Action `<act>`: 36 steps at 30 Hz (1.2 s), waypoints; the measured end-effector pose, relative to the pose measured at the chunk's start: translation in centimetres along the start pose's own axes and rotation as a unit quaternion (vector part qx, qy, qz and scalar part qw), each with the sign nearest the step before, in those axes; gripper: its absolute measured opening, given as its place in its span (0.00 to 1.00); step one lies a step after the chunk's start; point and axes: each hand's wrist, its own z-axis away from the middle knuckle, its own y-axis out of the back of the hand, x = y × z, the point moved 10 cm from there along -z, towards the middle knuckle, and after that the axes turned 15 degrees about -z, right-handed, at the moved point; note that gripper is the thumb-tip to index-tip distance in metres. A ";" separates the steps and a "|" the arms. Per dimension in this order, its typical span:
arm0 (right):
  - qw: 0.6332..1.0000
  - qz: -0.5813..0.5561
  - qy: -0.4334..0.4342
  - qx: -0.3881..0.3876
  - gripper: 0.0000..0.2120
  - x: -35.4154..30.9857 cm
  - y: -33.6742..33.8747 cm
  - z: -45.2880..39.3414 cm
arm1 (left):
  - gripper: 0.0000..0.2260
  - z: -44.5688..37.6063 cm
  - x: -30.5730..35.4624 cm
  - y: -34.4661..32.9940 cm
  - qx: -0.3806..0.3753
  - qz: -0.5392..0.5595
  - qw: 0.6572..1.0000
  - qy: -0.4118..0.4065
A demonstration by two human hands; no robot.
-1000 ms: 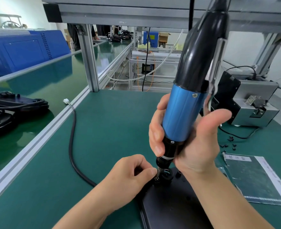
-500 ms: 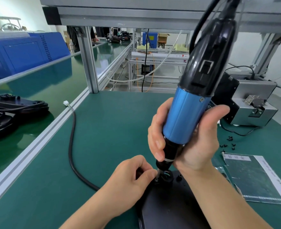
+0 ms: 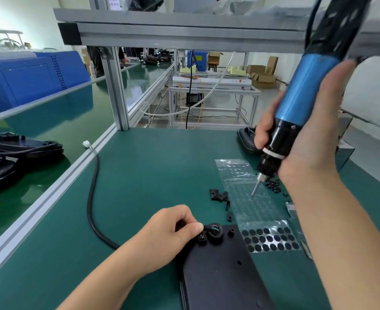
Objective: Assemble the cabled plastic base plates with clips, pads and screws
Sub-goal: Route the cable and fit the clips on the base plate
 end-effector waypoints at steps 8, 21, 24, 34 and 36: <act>0.906 0.245 -0.174 0.299 0.31 0.2 17.4 2.6 | 0.08 -0.4 0.5 0.1 -0.046 -0.016 0.999 -0.012; 0.744 0.600 -0.125 0.265 0.19 -4.7 22.5 3.6 | 0.07 -4.4 -0.5 4.3 -0.029 -0.150 0.988 0.004; 0.672 0.699 0.059 0.235 0.11 -6.3 19.1 4.6 | 0.07 -4.8 4.5 4.4 0.068 -0.204 0.976 -0.043; 0.766 0.592 -0.143 -0.206 0.09 4.2 12.8 7.6 | 0.30 -7.8 11.4 -9.4 -0.117 -0.398 0.902 -0.120; 0.743 0.606 -0.171 -0.229 0.12 5.2 13.2 8.3 | 0.26 -8.2 11.1 -8.8 -0.102 -0.357 0.922 -0.114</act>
